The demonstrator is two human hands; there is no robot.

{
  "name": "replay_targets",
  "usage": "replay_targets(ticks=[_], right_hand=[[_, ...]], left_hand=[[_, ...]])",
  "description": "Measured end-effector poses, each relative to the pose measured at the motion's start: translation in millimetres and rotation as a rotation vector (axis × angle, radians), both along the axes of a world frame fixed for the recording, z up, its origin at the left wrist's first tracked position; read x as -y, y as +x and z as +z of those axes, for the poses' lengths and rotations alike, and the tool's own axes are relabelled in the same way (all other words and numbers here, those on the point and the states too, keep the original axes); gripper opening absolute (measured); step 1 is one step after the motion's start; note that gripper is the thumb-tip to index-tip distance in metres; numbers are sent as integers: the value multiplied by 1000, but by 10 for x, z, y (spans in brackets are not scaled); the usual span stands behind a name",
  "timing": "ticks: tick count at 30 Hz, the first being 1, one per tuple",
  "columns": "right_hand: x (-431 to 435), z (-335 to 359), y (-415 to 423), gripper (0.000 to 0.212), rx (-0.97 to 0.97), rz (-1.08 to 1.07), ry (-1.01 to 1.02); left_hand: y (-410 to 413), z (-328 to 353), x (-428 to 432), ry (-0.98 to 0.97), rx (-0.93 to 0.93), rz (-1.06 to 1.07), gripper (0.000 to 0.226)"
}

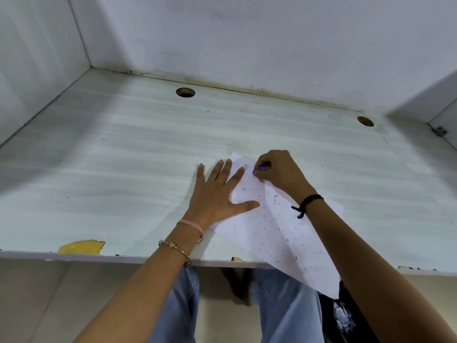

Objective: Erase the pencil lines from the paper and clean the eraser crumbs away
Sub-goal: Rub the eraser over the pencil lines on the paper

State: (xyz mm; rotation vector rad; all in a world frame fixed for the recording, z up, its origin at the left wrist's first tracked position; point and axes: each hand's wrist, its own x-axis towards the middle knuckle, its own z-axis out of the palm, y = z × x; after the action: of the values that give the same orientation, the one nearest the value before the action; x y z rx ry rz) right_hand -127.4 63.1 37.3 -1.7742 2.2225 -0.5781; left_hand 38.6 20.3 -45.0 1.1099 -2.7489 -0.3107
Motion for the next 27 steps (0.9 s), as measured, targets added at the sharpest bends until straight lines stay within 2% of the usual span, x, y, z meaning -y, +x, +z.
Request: replay_targets(ticks=[3,8,10,16,20,22,27], right_hand=[[-144,-29,201,8,-8,174,53],[63,-53,-203,6,-13,-87,-39],[106,-41,-256,5,10,-116,-35],[-48,-154,141,7,-29,106,-12],[84,-111,-228,6,28,-120,-59],[106,-72,-272,5,61,-151,-57],[-104,-103,136,3,145,85,33]], left_hand=[[-4,-18,5,-20,-2,4,104],[2,-6,-4,12,-25,0,98],[6,-1,-4,17,-24,0,97],[-4,-31,9,-21,-16,3,103],[3,-10,-3,15,-24,8,105],[5,-1,-7,14,-31,6,105],[-4,-15,-5,-13,-12,13,106]])
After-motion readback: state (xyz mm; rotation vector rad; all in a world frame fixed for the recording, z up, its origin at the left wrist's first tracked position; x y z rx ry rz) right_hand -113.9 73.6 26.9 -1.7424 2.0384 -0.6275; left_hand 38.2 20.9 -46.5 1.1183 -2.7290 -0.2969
